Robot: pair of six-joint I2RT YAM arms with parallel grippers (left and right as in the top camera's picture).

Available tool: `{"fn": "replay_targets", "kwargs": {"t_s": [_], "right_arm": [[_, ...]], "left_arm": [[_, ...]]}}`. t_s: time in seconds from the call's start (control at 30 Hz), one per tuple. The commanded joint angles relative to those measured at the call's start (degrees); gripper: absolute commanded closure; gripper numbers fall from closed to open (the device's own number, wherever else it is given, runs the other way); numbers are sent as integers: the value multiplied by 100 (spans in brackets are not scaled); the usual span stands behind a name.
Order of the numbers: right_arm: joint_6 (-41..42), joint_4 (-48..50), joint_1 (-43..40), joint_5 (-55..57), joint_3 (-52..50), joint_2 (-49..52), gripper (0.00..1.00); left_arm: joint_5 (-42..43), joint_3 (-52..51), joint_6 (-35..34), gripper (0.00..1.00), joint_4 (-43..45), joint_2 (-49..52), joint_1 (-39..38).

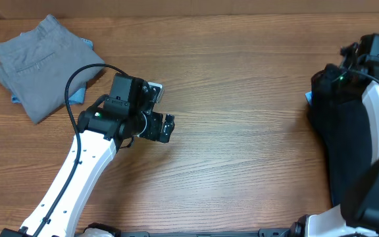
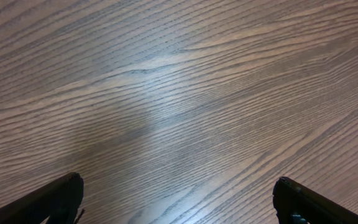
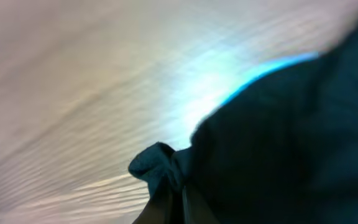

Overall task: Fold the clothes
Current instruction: 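Grasp the black T-shirt edge with the right gripper, then drag the black T-shirt leftward to the table center with the right gripper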

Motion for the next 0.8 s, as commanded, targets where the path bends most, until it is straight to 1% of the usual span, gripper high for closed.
{"fn": "replay_targets", "kwargs": {"t_s": [0.0, 0.07, 0.13, 0.27, 0.37, 0.5, 0.57, 0.6, 0.63, 0.67, 0.7, 0.73, 0.77], "right_arm": [[-142, 48, 15, -962, 796, -566, 96], [232, 22, 26, -986, 1060, -643, 96], [402, -9, 107, -1224, 1252, -662, 96], [811, 52, 546, -1768, 1427, -660, 96], [1054, 197, 1222, -1805, 1427, -658, 96], [1405, 494, 2485, -1499, 1427, -647, 96], [1572, 610, 3195, -1193, 1427, -636, 95], [1624, 649, 3495, -1084, 1427, -629, 92], [1670, 693, 3862, -933, 1427, -621, 83], [1681, 706, 4153, -774, 1427, -621, 65], [1683, 695, 4496, -452, 1427, -621, 35], [1683, 675, 4745, -114, 1429, -629, 22], [1687, 643, 4927, 223, 1443, -651, 14]], "left_arm": [[-26, 133, 114, 0, 15, 20, -13], [-26, 133, 114, 0, 13, 20, -13], [-26, 133, 114, 0, 11, 17, -11], [-26, 321, 35, 0, -186, 13, 74], [-26, 791, -35, 0, -603, 13, 245], [-87, 1707, -11, 0, -1316, 13, 570], [-203, 2221, 7, 0, -1668, 13, 776], [-256, 2430, 7, 0, -1801, 13, 863], [-317, 2643, 7, 0, -1923, 13, 955], [-363, 2868, 7, 0, -2039, 13, 1056], [-374, 3067, 33, 0, -2127, 13, 1141], [-369, 3270, 74, 0, -2208, 13, 1222], [-372, 3394, 114, 0, -2247, 13, 1266]]}}
